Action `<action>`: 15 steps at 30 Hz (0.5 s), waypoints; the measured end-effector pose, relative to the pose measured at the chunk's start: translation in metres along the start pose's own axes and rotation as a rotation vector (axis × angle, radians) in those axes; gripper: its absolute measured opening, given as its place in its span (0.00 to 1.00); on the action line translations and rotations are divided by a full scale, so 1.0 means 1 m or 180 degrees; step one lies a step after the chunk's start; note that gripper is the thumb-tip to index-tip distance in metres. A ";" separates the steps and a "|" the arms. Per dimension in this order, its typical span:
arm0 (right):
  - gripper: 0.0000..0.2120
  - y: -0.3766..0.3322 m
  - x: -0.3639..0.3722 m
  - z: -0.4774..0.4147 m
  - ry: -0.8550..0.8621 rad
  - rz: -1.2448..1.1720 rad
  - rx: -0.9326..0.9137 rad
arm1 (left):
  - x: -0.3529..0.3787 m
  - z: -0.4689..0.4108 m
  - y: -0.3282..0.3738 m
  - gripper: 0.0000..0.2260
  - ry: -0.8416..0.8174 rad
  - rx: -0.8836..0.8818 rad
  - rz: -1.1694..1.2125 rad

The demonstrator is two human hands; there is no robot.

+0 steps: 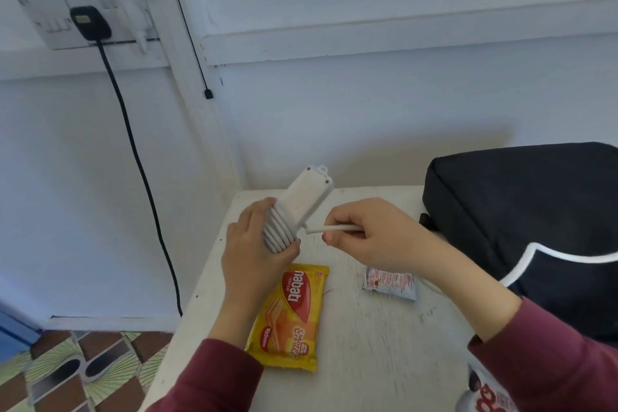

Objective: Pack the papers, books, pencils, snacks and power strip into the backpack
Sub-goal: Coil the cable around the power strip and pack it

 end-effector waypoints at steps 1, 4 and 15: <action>0.14 -0.001 0.004 0.003 -0.0091 0.0103 0.0024 | 0.006 0.005 -0.001 0.32 -0.0067 -0.0049 0.0007; 0.14 0.000 0.018 0.011 -0.0357 0.0268 0.0057 | 0.023 0.015 -0.003 0.32 -0.0311 -0.0050 -0.0136; 0.13 0.002 0.027 0.025 -0.0588 0.0345 0.0178 | 0.035 0.015 0.012 0.30 -0.0405 0.0308 -0.0529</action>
Point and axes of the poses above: each hand's wrist, its own z-axis away from the middle knuckle, its own x-axis out of the palm, y = z × x, the point moved 8 cm from there along -z, towards the middle knuckle, and after that the axes turned 8 degrees about -x, right-handed, at the moved point
